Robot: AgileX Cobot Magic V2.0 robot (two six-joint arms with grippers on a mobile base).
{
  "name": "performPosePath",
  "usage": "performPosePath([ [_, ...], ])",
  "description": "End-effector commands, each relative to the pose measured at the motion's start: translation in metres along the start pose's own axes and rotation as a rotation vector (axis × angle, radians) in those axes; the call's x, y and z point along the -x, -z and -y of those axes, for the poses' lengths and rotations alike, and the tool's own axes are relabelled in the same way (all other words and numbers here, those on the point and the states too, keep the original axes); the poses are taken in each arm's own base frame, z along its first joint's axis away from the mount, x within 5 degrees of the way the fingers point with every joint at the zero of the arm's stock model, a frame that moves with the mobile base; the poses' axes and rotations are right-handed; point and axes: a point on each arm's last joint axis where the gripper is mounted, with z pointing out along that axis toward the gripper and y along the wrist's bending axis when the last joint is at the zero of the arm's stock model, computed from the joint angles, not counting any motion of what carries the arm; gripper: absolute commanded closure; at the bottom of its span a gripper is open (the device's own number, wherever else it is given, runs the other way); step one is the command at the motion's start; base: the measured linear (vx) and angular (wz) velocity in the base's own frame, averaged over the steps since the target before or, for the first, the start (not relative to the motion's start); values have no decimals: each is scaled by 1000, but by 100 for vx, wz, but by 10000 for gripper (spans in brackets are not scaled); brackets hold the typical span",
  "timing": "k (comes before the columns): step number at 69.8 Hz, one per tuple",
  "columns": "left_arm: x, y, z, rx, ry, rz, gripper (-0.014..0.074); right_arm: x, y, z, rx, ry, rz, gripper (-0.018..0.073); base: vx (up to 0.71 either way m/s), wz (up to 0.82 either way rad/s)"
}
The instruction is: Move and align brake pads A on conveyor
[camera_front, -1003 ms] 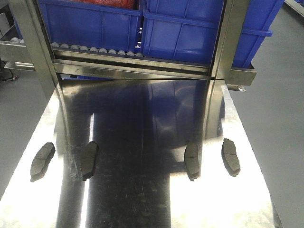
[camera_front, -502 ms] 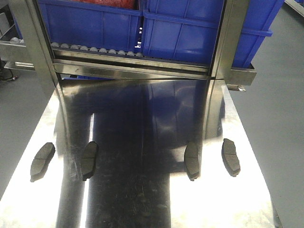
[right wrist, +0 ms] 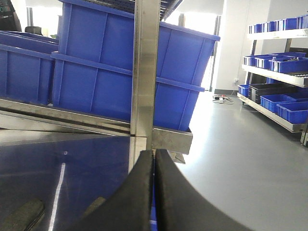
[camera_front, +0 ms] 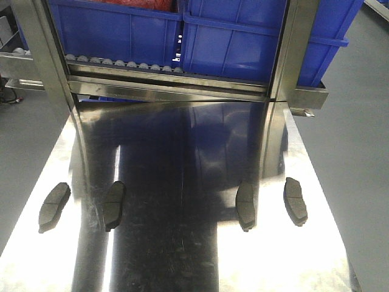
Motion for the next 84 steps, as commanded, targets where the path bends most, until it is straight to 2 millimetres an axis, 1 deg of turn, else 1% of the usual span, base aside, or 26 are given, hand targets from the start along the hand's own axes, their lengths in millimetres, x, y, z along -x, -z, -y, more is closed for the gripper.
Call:
performPosePath([
  [1, 14, 6, 3, -23, 1, 85, 417, 6, 1, 1, -13, 12, 88, 569, 0, 0],
  [12, 17, 6, 4, -32, -29, 120, 275, 6, 1, 1, -13, 12, 88, 569, 0, 0],
  [21, 22, -1, 6, -29, -65, 97, 193, 6, 1, 1, -13, 12, 88, 569, 0, 0],
  [25, 29, -4, 8, -30, -73, 84, 168, 6, 1, 1, -13, 12, 88, 569, 0, 0],
  [30, 41, -8, 13, -47, -86, 72, 160, 6, 1, 1, -13, 12, 88, 569, 0, 0],
  [38, 65, -15, 29, -120, -120, 40, 160, 6, 1, 1, -13, 12, 88, 569, 0, 0],
  [42, 73, -24, 38, -158, -157, -1, 160, 6, 1, 1, -13, 12, 88, 569, 0, 0],
  [49, 88, -46, 54, -189, -222, -97, 160, 6, 1, 1, -13, 12, 88, 569, 0, 0],
  [50, 91, -52, 56, -187, -227, -121, 160, 6, 1, 1, -13, 12, 88, 569, 0, 0],
  [54, 95, -65, 59, -179, -231, -175, 160, 6, 1, 1, -13, 12, 88, 569, 0, 0],
  [59, 100, -86, 62, -154, -236, -255, 160, 6, 1, 1, -14, 12, 90, 569, 0, 0],
  [66, 103, -113, 63, -94, -225, -333, 159, 6, 1, 1, -14, 12, 89, 569, 0, 0],
  [67, 101, -119, 62, -81, -229, -351, 159, 6, 1, 1, -14, 12, 89, 569, 0, 0],
  [73, 99, -140, 62, -41, -228, -405, 159, 6, 1, 1, -14, 12, 89, 569, 0, 0],
  [84, 88, -171, 65, -33, -235, -498, 159, 6, 1, 1, -14, 12, 89, 569, 0, 0],
])
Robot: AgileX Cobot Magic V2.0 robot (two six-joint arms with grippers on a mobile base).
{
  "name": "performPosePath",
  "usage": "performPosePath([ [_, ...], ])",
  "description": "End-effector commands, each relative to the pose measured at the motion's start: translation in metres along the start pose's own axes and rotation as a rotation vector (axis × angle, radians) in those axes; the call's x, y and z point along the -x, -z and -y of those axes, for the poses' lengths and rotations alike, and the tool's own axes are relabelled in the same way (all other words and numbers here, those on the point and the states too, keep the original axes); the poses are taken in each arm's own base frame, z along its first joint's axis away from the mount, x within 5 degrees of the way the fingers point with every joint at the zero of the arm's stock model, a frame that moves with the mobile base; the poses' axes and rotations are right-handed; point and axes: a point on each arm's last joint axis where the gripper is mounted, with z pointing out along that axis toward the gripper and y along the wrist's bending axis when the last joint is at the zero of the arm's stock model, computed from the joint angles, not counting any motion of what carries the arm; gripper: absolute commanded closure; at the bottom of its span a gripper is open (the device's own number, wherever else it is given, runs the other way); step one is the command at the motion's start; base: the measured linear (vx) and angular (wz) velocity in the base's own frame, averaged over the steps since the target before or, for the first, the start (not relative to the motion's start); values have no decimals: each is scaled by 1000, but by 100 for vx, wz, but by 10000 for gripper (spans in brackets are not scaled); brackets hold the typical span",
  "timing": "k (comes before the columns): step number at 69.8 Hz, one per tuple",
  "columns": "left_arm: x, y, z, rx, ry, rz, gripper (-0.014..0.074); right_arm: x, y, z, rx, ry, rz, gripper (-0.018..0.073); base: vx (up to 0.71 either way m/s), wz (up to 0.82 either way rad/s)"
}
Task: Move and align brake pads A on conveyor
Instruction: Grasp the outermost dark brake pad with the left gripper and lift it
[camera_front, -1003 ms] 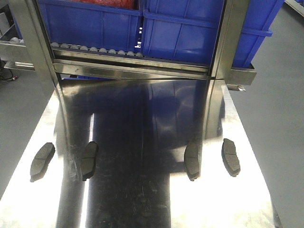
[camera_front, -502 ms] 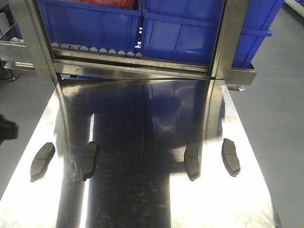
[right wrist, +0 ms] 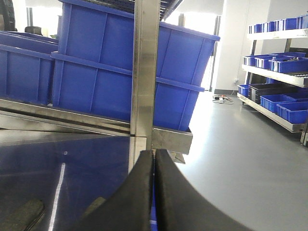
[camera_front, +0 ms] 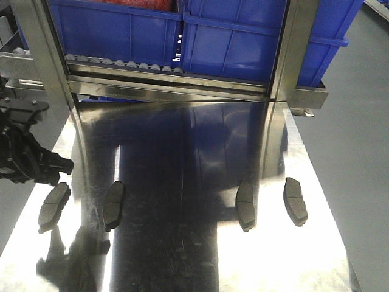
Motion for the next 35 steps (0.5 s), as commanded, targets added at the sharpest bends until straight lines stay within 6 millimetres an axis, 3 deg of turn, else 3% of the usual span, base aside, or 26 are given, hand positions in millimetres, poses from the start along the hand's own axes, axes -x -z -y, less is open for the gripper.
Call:
performPosePath([
  [1, 11, 1, 2, -6, 8, 31, 157, 6, 1, 1, -14, 12, 89, 569, 0, 0],
  [19, 11, -35, 3, 2, -6, -80, 55, 6, 1, 1, -14, 12, 89, 569, 0, 0],
  [35, 13, -48, 3, 0, -1, -86, 37, 6, 1, 1, -14, 12, 89, 569, 0, 0],
])
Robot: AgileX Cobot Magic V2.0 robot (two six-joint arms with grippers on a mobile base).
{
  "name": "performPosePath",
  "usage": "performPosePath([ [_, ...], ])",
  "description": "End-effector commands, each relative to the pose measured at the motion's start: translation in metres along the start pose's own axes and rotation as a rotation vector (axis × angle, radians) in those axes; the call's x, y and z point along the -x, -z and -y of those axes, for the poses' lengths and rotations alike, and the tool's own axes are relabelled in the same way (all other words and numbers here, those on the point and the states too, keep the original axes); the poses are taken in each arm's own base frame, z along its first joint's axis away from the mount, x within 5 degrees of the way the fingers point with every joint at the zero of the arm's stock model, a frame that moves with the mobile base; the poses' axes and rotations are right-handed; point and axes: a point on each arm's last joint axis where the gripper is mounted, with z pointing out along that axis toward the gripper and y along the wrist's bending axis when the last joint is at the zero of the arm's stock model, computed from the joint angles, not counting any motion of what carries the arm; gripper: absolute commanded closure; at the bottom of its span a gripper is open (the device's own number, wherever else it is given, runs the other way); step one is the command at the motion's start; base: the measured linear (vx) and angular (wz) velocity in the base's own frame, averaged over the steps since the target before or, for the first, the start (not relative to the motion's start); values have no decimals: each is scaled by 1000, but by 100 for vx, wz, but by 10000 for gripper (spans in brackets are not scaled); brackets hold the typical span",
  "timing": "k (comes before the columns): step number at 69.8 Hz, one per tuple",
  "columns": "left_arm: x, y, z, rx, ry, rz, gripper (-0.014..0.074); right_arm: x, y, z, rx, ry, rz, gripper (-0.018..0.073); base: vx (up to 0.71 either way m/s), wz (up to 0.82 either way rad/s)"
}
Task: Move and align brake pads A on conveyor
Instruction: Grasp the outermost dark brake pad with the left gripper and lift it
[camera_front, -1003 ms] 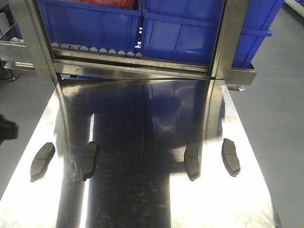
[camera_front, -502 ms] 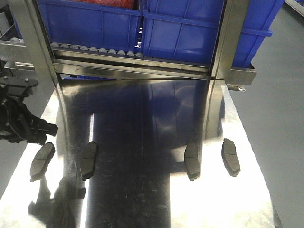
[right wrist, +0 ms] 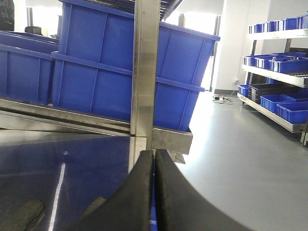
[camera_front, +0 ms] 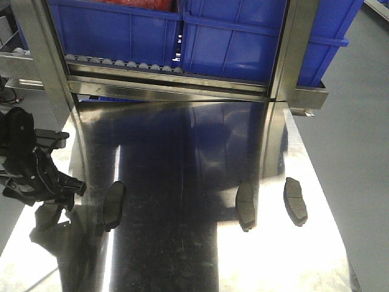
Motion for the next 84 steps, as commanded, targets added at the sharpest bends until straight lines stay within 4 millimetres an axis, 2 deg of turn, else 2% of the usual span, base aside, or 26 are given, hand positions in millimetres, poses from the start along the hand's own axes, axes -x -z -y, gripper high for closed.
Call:
performPosePath([
  [1, 8, 17, 1, -6, 14, 87, 37, 6, 1, 1, -14, 12, 89, 569, 0, 0],
  [14, 9, 11, 1, -6, 35, 80, 78, 6, 1, 1, -13, 12, 87, 569, 0, 0],
  [26, 8, 1, 2, -15, 44, 37, 198, 6, 1, 1, -13, 12, 87, 569, 0, 0],
  [37, 8, -4, 3, -23, 50, 17, 392, 6, 1, 1, -13, 12, 87, 569, 0, 0],
  [48, 8, 5, 3, -24, 50, 42, 607, 6, 1, 1, -13, 12, 87, 569, 0, 0],
  [55, 7, 17, 2, -27, 51, 83, 603, 6, 1, 1, -13, 12, 87, 569, 0, 0],
  [67, -1, 51, 2, -44, 59, 232, 603, 6, 1, 1, -13, 12, 87, 569, 0, 0],
  [76, -20, 74, 1, -64, 69, 373, 603, 6, 1, 1, -14, 12, 89, 569, 0, 0],
  [83, -42, 85, 0, -73, 74, 456, 603, 6, 1, 1, -14, 12, 89, 569, 0, 0],
  [84, -46, 91, 0, -75, 74, 480, 603, 6, 1, 1, -14, 12, 89, 569, 0, 0],
])
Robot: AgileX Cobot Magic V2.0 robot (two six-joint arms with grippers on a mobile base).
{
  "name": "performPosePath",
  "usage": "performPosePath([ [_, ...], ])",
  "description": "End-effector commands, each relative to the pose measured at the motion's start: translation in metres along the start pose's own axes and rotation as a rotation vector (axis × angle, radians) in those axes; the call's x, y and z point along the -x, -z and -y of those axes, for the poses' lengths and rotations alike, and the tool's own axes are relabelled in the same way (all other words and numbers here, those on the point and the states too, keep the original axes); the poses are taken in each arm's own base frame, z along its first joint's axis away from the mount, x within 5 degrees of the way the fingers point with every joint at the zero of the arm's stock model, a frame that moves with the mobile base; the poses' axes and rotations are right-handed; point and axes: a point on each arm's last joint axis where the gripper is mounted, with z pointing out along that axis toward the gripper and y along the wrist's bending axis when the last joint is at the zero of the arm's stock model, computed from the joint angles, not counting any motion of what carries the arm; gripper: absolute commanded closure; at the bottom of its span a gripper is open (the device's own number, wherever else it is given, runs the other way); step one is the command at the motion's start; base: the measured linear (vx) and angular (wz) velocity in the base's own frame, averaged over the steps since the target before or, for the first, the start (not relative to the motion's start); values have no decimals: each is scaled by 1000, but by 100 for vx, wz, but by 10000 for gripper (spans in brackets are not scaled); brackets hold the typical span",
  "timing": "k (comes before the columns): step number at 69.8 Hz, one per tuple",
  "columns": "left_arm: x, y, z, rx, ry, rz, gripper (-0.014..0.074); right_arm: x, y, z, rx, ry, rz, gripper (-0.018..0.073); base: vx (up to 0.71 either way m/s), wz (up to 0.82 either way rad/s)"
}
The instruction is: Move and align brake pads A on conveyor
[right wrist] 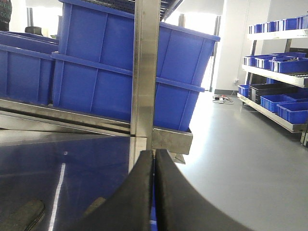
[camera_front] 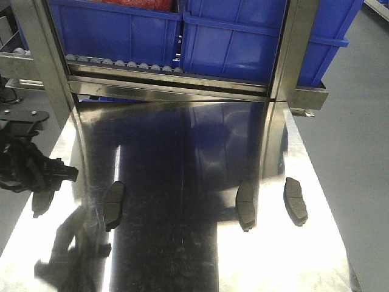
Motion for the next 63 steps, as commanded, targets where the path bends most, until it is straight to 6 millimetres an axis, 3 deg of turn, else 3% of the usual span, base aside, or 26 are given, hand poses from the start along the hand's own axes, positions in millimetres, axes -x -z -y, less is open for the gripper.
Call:
performPosePath([
  [1, -4, 37, 1, -27, 16, 189, 603, 6, 1, 1, -14, 12, 89, 569, 0, 0],
  [40, -124, 157, -9, -122, 40, 847, 603, 6, 1, 1, -14, 12, 89, 569, 0, 0],
  [49, -145, 169, -11, -119, 14, 919, 603, 6, 1, 1, -14, 12, 89, 569, 0, 0],
  [63, -166, 170, -13, -124, 12, 962, 603, 6, 1, 1, -13, 12, 87, 569, 0, 0],
])
